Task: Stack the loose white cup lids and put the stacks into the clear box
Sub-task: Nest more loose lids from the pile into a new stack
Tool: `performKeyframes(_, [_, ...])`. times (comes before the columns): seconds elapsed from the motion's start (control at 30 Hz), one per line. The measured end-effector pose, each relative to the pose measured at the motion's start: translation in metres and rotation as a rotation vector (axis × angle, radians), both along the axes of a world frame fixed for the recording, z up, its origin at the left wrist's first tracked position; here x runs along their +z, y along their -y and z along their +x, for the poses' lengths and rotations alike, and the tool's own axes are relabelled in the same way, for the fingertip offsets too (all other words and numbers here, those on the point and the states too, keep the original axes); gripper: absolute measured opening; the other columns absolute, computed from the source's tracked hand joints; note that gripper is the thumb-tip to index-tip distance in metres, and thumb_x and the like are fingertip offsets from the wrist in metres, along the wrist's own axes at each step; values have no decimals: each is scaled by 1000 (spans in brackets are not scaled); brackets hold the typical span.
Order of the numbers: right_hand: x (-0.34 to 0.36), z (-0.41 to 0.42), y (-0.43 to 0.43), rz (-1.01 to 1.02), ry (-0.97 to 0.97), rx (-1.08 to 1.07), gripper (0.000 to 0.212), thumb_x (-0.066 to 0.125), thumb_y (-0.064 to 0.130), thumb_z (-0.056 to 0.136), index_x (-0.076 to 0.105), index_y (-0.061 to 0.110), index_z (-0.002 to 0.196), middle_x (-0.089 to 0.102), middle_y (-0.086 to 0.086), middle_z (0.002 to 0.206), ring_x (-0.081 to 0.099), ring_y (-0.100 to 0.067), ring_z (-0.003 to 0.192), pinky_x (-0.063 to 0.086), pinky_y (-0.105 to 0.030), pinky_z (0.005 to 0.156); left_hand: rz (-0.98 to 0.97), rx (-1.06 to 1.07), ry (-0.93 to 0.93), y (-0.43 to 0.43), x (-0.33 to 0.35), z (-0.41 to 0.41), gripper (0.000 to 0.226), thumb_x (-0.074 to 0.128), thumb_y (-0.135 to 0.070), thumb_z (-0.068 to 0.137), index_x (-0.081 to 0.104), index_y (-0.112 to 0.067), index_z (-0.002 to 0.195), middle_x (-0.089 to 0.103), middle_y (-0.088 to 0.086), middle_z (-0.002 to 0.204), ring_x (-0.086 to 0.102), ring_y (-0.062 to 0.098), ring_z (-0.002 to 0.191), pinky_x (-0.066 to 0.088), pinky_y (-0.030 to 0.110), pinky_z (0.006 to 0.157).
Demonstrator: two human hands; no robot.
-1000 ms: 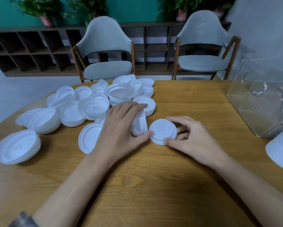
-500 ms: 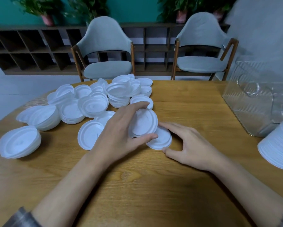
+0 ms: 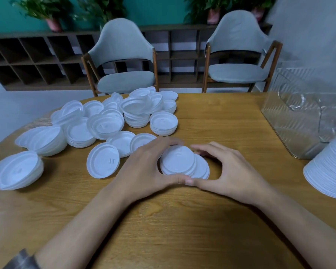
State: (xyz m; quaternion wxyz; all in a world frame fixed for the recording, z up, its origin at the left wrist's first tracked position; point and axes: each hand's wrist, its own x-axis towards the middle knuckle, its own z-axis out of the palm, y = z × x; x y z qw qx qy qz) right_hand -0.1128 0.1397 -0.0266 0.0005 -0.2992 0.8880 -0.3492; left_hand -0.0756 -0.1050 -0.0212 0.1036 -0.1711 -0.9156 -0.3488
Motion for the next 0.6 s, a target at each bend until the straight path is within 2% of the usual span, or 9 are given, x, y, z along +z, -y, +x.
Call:
performKeyframes(0.1, [-2,0,1,-24,12,-7,83,88,55,73,55,36,146,59,25,120,53,7,121,36,-5,97,-50,-34,40,-3,0,1,63,83,-75,70,57,-42,117,66,-23,110,63,6,105,55,39,88])
performKeyframes(0.17, [-2,-1,1,-28,13,-5,75,89,52,74,61,35,141,59,25,120,54,7,119,37,-5,96,-71,-62,39,-3,0,2,59,80,-73,76,57,-43,120,66,-25,116,63,5,109,54,37,90])
performKeyframes(0.23, [-3,0,2,-28,17,-2,72,89,55,74,63,36,138,59,25,121,55,7,118,40,-8,95,-100,-73,19,1,1,3,48,75,-63,85,57,-43,126,65,-26,124,62,3,113,52,36,94])
performKeyframes(0.3, [-4,0,2,-29,17,-1,76,89,58,72,62,35,140,58,26,122,55,6,118,42,-12,96,-103,-61,13,5,2,3,44,72,-48,86,58,-43,127,65,-26,130,62,4,115,52,38,97])
performKeyframes(0.37, [-5,0,2,-35,19,-1,77,89,59,72,61,36,140,58,26,122,55,7,118,42,-12,96,-88,-52,26,7,2,2,43,73,-42,85,60,-41,126,67,-25,125,64,7,115,54,40,96])
performKeyframes(0.47, [-5,-1,2,-24,23,3,80,89,60,70,60,38,142,57,26,121,53,9,117,37,-4,94,-45,31,2,7,2,-2,54,82,-55,81,63,-42,130,68,-26,116,63,4,114,54,33,95])
performKeyframes(0.53, [-6,-2,2,-6,31,2,91,88,64,67,53,39,148,55,27,121,50,10,119,36,-4,94,-13,84,-3,3,2,-2,61,84,-65,75,65,-43,129,67,-25,111,62,2,111,51,26,92])
performKeyframes(0.6, [-6,-3,2,10,37,-1,101,86,69,64,47,40,153,53,28,121,48,11,120,37,-6,94,-9,89,7,-5,1,-1,58,85,-69,71,69,-41,120,65,-24,108,61,2,108,50,22,88])
